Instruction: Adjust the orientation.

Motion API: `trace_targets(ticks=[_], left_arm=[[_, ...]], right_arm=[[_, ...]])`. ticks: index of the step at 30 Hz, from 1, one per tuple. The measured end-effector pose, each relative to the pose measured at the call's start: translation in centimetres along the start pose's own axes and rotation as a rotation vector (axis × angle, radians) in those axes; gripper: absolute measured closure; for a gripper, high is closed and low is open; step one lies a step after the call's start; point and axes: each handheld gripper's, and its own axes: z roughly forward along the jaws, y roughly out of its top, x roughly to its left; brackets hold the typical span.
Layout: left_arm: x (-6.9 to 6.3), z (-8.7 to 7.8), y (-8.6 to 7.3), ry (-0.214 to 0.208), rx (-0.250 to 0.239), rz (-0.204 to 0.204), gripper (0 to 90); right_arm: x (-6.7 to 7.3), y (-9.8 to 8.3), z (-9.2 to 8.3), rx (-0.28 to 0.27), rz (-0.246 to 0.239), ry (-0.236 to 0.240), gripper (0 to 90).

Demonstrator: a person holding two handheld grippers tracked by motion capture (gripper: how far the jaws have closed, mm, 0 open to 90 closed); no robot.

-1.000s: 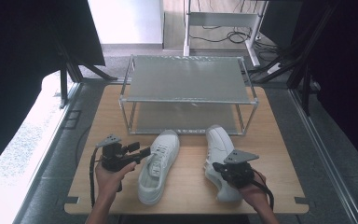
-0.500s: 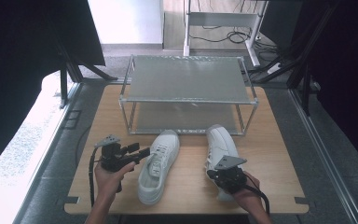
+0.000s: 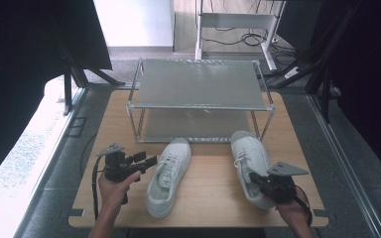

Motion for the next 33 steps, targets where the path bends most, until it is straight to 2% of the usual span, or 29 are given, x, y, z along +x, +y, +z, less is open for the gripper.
trace_targets(ticks=[1,2,3,4,5,6,7,8,9,10,11,12,13,15,16,17,18,19,23,25,27,31,33], left_arm=[[-0.3,0.0,0.2,0.004,-0.009,-0.002,38.2],[-0.3,0.0,0.2,0.004,-0.009,-0.002,39.2],[-0.8,-0.3,0.8,0.005,0.015,0.070,38.6],[-0.8,-0.3,0.8,0.005,0.015,0.070,38.4],[-1.2,-0.5,1.1,0.058,0.006,0.059,38.4],[-1.5,-0.5,1.2,0.020,0.007,0.058,40.9],[-1.7,0.1,1.3,-0.003,0.034,0.112,40.8],[-1.9,1.0,1.0,0.052,0.072,0.118,39.6],[-1.8,2.7,0.5,0.003,0.147,0.153,39.8],[-1.8,2.7,0.5,0.003,0.147,0.153,37.3],[-1.6,3.0,0.6,-0.007,0.170,0.134,37.7],[-1.5,2.7,0.9,-0.002,0.127,0.111,37.7],[-1.6,2.0,1.5,-0.024,0.089,0.115,40.2],[-1.8,1.7,1.7,-0.019,0.085,0.125,39.6],[-1.9,1.3,1.8,-0.016,0.071,0.127,39.4],[-1.9,1.0,1.8,-0.025,0.062,0.119,39.2],[-1.9,0.9,1.7,-0.037,0.060,0.108,39.2],[-1.9,0.7,1.7,-0.049,0.057,0.098,38.8],[-1.7,1.0,1.8,-0.053,0.067,0.086,38.3],[-1.6,1.2,1.7,-0.051,0.073,0.082,38.3],[-1.3,1.4,1.4,-0.052,0.081,0.060,38.3],[-1.2,1.6,1.1,-0.057,0.094,0.046,38.5],[-1.4,1.7,1.1,-0.062,0.104,0.052,38.6]], right_arm=[[-1.1,-0.9,-0.5,0.017,0.012,-0.047,90.0],[-1.1,-0.9,-0.5,0.017,0.012,-0.047,90.0],[-2.3,-1.4,-0.7,0.023,0.025,-0.085,90.0],[-2.3,-1.4,-0.7,0.023,0.025,-0.085,90.0],[-2.9,-1.7,-0.6,0.050,0.038,-0.099,90.0],[-3.1,-2.0,-0.7,0.061,0.048,-0.092,90.0],[-2.6,-2.1,-0.4,0.074,0.043,-0.055,90.0],[-2.4,-1.9,-0.3,0.065,0.039,-0.058,90.0],[-2.2,-1.8,-0.3,0.071,0.040,-0.046,90.0],[-2.2,-1.8,-0.3,0.071,0.040,-0.046,90.0],[-1.7,-1.8,-1.0,0.067,-0.004,-0.063,90.0],[-1.7,-1.8,-1.0,0.067,-0.004,-0.063,90.0],[-1.9,-1.8,-2.3,0.009,0.039,-0.071,90.0],[-2.0,-1.7,-2.7,-0.009,0.045,-0.072,90.0],[-1.9,-1.5,-3.1,-0.019,0.038,-0.097,90.0],[-0.9,-1.1,-3.4,-0.030,0.010,-0.088,90.0],[-0.9,-1.1,-3.4,-0.030,0.010,-0.088,90.0],[0.5,-0.9,-3.0,-0.031,-0.020,-0.048,90.0],[3.0,-0.3,-1.2,-0.004,-0.070,-0.018,90.0],[3.5,-0.2,-0.6,0.005,-0.084,-0.018,90.0],[4.5,-0.5,0.9,0.052,-0.114,-0.031,90.0],[4.5,-1.3,1.8,0.095,-0.100,-0.037,90.0],[4.3,-2.0,1.7,0.121,-0.102,-0.075,90.0]])
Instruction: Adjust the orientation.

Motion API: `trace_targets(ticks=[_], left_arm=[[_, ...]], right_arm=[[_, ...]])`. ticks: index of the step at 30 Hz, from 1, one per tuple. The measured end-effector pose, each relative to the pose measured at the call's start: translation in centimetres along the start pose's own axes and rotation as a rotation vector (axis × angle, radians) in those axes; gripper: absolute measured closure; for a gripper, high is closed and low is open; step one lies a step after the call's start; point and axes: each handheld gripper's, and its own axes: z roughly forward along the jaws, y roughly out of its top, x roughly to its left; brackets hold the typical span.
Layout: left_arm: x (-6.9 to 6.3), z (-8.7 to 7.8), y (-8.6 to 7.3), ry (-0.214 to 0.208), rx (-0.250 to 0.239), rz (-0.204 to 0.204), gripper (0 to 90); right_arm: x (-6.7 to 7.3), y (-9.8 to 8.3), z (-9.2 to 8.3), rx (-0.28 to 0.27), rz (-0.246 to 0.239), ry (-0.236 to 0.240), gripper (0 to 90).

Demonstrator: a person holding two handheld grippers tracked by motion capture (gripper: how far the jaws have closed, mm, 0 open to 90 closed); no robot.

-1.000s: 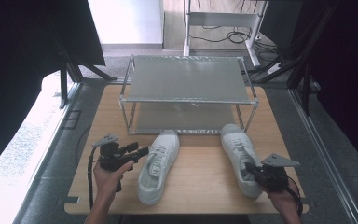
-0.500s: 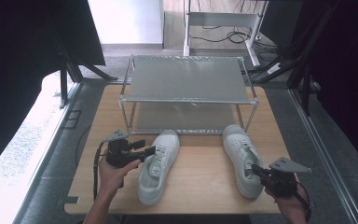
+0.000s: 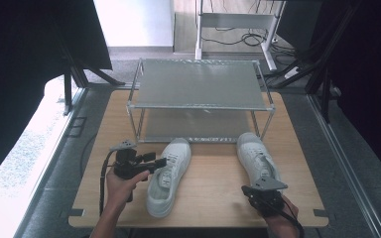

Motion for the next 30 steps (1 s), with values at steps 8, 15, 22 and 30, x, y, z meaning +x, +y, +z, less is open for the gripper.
trace_targets(ticks=[8,15,22,30], left_arm=[[0.1,0.5,-0.2,0.004,0.019,-0.006,38.6],[0.3,0.1,-0.2,0.005,0.011,-0.015,38.6],[0.3,-0.2,-0.2,0.008,0.001,-0.015,38.6],[0.1,-1.5,0.1,0.026,-0.042,-0.002,39.0]], right_arm=[[-1.2,-0.9,-0.8,-0.002,0.037,-0.025,90.0],[-3.0,-2.2,-2.0,-0.026,0.084,-0.035,90.0],[-4.4,-2.6,-2.9,-0.084,0.126,0.001,86.2],[-4.5,-0.7,-4.5,-0.194,0.091,0.063,66.7]])
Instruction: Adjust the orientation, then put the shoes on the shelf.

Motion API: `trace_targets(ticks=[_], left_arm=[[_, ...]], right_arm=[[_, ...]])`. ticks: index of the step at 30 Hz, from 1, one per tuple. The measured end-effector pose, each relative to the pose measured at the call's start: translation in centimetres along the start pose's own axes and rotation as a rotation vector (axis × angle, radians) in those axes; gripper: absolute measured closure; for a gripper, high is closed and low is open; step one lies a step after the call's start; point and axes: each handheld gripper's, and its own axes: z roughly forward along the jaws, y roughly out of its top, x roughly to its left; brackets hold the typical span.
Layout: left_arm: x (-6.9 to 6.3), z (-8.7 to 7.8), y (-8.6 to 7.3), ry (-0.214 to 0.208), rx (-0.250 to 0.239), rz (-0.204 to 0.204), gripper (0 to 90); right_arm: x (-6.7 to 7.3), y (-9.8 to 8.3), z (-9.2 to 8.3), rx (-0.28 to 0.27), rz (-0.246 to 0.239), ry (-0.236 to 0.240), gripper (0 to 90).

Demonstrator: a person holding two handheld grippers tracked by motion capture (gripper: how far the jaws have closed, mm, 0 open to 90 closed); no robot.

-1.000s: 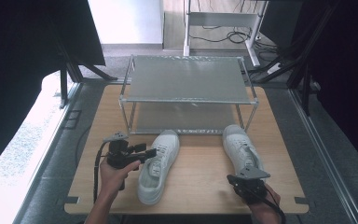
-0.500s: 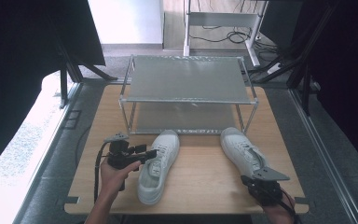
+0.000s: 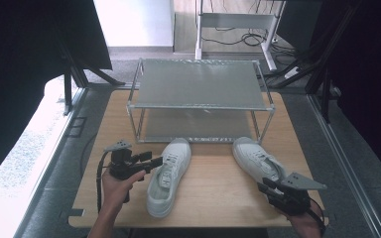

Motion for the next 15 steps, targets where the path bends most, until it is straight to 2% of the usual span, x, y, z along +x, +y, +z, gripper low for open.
trace_targets(ticks=[2,5,6,9,10,12,14,15], left_arm=[[-0.1,-0.3,0.2,0.002,-0.008,0.007,39.1],[-0.1,-0.5,0.3,0.011,-0.013,0.017,39.4],[-0.2,-0.5,0.3,0.016,-0.009,0.022,39.4],[-0.3,-0.6,0.3,0.023,-0.007,0.029,39.3],[-0.3,-0.7,0.4,0.025,-0.009,0.032,39.3],[-0.4,-0.9,0.6,0.028,-0.013,0.037,39.3],[-0.5,-0.9,1.0,0.034,-0.013,0.049,39.3],[-0.5,-0.9,1.0,0.034,-0.013,0.049,39.3]], right_arm=[[-0.8,1.1,-0.5,-0.026,0.009,-0.008,61.0],[-1.4,1.8,-0.7,-0.035,0.006,-0.009,58.9],[-2.1,2.4,-0.8,-0.039,0.002,-0.025,57.1],[-2.8,2.9,-0.8,-0.039,-0.002,-0.031,55.3],[-3.5,3.3,-0.7,-0.037,0.001,-0.035,54.3],[-3.8,3.5,-0.6,-0.036,0.003,-0.031,53.6],[-4.9,3.9,-0.3,-0.020,0.010,-0.031,52.8],[-4.9,3.9,-0.3,-0.020,0.010,-0.031,52.8]])
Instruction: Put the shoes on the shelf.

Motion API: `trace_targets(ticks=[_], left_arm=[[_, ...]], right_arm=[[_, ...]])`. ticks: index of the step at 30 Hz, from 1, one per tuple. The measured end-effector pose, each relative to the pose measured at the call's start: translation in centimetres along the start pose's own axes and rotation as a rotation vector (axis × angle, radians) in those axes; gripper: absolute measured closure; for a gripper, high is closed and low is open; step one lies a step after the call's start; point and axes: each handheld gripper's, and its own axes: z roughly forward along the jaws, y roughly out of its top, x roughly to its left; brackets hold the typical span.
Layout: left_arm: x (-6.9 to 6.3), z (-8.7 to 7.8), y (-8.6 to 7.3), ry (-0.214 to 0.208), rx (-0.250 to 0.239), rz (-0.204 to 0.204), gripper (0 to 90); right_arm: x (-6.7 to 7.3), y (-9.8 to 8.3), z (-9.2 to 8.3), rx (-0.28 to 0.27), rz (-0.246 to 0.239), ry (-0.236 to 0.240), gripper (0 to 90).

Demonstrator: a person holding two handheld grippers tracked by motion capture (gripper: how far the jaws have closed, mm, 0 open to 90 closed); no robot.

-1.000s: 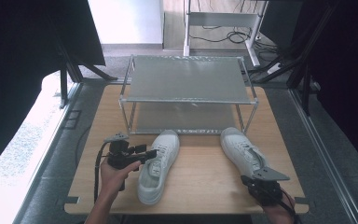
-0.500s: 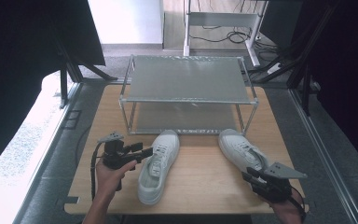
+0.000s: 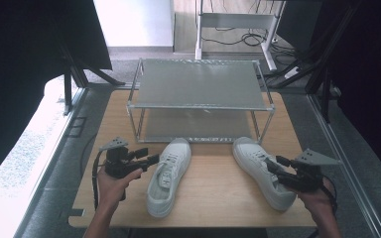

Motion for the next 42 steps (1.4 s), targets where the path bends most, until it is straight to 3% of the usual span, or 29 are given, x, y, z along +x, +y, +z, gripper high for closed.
trace_targets(ticks=[11,19,26,33,42], left_arm=[[-0.8,1.1,0.8,0.029,0.052,0.038,39.7],[-0.7,1.5,0.0,0.064,0.084,0.046,40.8],[-0.4,2.0,-1.2,0.100,0.118,0.045,41.9],[-0.6,2.8,-2.3,0.153,0.164,0.072,43.0],[-0.6,3.0,-2.6,0.162,0.195,0.076,43.5]], right_arm=[[-2.4,0.2,0.8,0.058,0.003,-0.023,50.0],[-3.4,-0.3,0.5,0.062,0.032,-0.030,49.4],[-3.5,-0.5,0.8,0.082,0.028,-0.025,48.9],[-3.3,-0.9,1.6,0.109,0.020,-0.016,48.4],[-3.5,-1.1,1.9,0.141,0.011,-0.039,48.5]])
